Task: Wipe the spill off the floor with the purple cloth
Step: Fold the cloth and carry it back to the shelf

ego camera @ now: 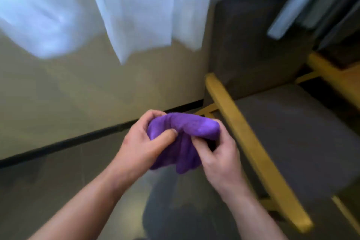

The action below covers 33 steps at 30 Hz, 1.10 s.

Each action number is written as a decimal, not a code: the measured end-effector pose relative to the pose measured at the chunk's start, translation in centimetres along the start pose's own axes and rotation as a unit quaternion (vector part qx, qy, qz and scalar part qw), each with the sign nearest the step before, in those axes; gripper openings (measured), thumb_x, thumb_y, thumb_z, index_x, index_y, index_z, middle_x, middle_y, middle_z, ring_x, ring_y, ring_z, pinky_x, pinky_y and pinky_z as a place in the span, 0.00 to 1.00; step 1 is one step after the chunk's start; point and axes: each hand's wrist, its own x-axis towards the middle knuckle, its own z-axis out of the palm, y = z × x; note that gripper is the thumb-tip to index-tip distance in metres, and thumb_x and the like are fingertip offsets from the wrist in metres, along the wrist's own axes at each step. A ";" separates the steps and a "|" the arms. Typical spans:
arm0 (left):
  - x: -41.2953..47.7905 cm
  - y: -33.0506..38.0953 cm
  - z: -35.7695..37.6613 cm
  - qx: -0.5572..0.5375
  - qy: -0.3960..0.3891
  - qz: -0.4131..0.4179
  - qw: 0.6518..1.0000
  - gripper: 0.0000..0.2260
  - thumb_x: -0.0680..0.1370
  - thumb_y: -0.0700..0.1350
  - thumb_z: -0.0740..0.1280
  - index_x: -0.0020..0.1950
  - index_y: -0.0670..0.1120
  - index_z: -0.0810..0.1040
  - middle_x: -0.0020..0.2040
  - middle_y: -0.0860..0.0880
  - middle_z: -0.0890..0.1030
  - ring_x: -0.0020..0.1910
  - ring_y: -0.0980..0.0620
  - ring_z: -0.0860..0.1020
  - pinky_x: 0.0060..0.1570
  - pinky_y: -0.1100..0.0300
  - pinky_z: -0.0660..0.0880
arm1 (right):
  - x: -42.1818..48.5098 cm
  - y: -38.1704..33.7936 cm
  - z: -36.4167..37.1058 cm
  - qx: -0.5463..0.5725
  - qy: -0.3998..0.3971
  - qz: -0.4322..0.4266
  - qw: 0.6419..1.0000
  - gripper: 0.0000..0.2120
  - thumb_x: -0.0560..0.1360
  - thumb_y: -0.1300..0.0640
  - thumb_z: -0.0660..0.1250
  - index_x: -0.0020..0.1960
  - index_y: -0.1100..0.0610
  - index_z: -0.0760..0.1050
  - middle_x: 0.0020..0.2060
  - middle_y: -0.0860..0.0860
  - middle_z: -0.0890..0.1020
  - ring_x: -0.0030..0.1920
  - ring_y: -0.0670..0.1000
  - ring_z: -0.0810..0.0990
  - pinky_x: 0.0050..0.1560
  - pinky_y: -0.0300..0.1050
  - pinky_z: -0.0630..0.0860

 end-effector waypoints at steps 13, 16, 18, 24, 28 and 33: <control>-12.2 43.0 13.7 0.001 -0.101 0.170 0.980 0.14 0.69 0.50 0.76 0.53 0.54 0.80 0.45 0.51 0.86 0.45 0.53 0.84 0.49 0.55 0.81 | -3.3 -39.6 -26.7 0.020 0.149 -0.077 0.986 0.07 0.75 0.50 0.71 0.52 0.44 0.81 0.49 0.42 0.86 0.52 0.43 0.85 0.51 0.36 0.79; -13.1 48.2 20.9 0.021 -0.115 0.207 0.971 0.12 0.71 0.48 0.75 0.54 0.52 0.80 0.46 0.50 0.86 0.47 0.53 0.84 0.51 0.54 0.82 | -3.5 -42.3 -34.7 0.025 0.159 -0.095 0.982 0.08 0.77 0.49 0.69 0.56 0.45 0.79 0.50 0.41 0.85 0.53 0.42 0.84 0.50 0.33 0.78; -13.4 51.2 26.4 0.023 -0.117 0.223 0.968 0.13 0.72 0.50 0.75 0.55 0.52 0.80 0.47 0.49 0.86 0.49 0.49 0.85 0.54 0.46 0.82 | -3.0 -43.3 -40.6 0.011 0.165 -0.114 0.980 0.09 0.77 0.50 0.68 0.57 0.44 0.78 0.50 0.40 0.85 0.53 0.41 0.84 0.50 0.33 0.78; -12.8 58.5 43.4 0.023 -0.124 0.252 0.959 0.12 0.73 0.52 0.73 0.55 0.55 0.80 0.49 0.51 0.86 0.52 0.49 0.84 0.56 0.41 0.81 | -0.1 -44.4 -58.9 -0.033 0.192 -0.134 0.972 0.08 0.78 0.51 0.70 0.57 0.47 0.79 0.49 0.40 0.85 0.52 0.38 0.83 0.49 0.30 0.76; -10.5 62.5 52.4 0.007 -0.126 0.251 0.960 0.11 0.73 0.52 0.74 0.54 0.55 0.81 0.48 0.50 0.86 0.51 0.48 0.84 0.56 0.42 0.81 | 3.3 -45.2 -68.1 -0.057 0.200 -0.132 0.969 0.07 0.79 0.50 0.69 0.56 0.41 0.77 0.49 0.34 0.83 0.53 0.35 0.81 0.49 0.27 0.74; -4.5 67.1 61.3 -0.009 -0.155 0.244 0.957 0.09 0.76 0.49 0.74 0.54 0.57 0.80 0.49 0.54 0.85 0.49 0.53 0.84 0.52 0.53 0.83 | 10.2 -44.7 -77.3 -0.076 0.202 -0.123 0.969 0.07 0.78 0.45 0.68 0.55 0.36 0.75 0.50 0.32 0.82 0.54 0.34 0.80 0.51 0.31 0.76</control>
